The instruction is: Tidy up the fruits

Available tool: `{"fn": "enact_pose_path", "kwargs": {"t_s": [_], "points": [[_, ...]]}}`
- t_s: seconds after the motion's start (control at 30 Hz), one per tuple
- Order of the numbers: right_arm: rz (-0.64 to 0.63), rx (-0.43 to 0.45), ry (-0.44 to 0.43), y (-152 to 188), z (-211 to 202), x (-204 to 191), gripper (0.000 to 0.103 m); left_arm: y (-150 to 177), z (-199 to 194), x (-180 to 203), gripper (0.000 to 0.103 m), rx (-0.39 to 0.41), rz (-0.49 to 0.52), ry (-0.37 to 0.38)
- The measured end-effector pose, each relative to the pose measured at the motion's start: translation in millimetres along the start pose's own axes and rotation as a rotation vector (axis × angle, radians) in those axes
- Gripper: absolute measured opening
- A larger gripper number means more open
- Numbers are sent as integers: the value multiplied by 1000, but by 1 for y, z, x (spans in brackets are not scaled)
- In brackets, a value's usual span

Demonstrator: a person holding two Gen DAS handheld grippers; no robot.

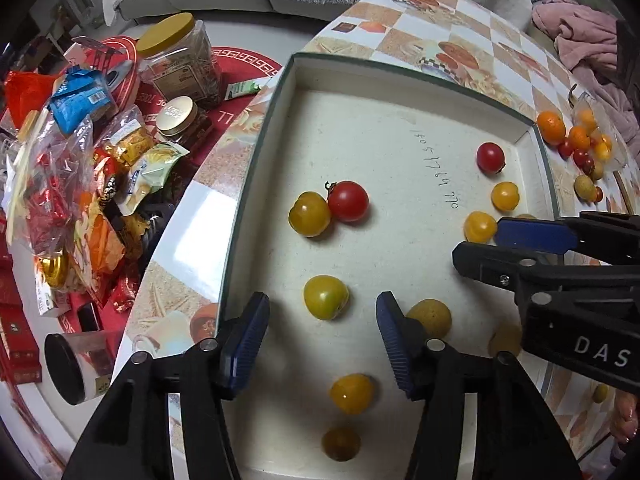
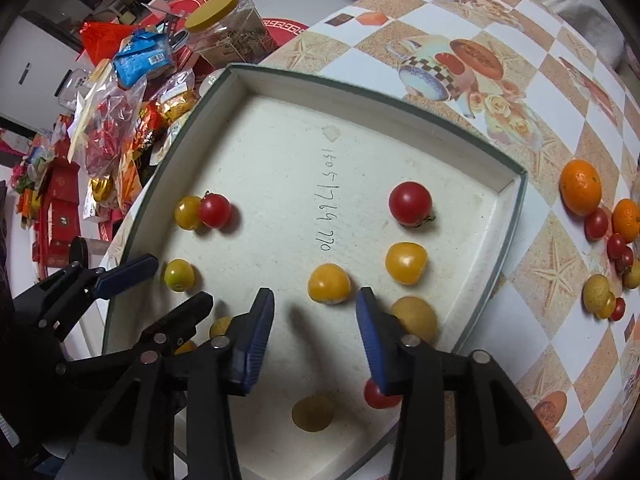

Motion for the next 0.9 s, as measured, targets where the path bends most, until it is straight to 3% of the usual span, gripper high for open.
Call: {"fn": "enact_pose_path", "kwargs": {"t_s": [0.13,0.2,0.27,0.43,0.5,0.77,0.83,0.9], "points": [[13,23,-11,-1,-13,0,57,1,-1,0,57,-10,5,-8],[22,40,-13,1,-23,1,71,2,-2,0,57,-14,3,-12],[29,54,-14,3,-30,1,77,3,-4,0,57,-18,-1,-16],[44,72,17,10,-45,2,84,5,-8,2,58,-27,-1,-13],[54,77,29,14,-48,2,89,6,-10,3,84,-34,-1,-5],[81,61,90,33,-58,10,89,10,-23,12,84,-31,20,-7],[82,62,113,38,-61,12,89,10,-24,12,98,-40,29,-24],[74,56,133,43,-63,12,89,11,-28,13,103,-35,39,-50]]}}
Point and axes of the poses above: each gripper's, at about its wrist camera, not at the fingertips, and z roughly the way its jaws point, x to its right, y to its underside, the point moved 1 cm from there along z, roughly the way its jaws point, and after that the axes turned 10 degrees about z, right-handed, at the moved point
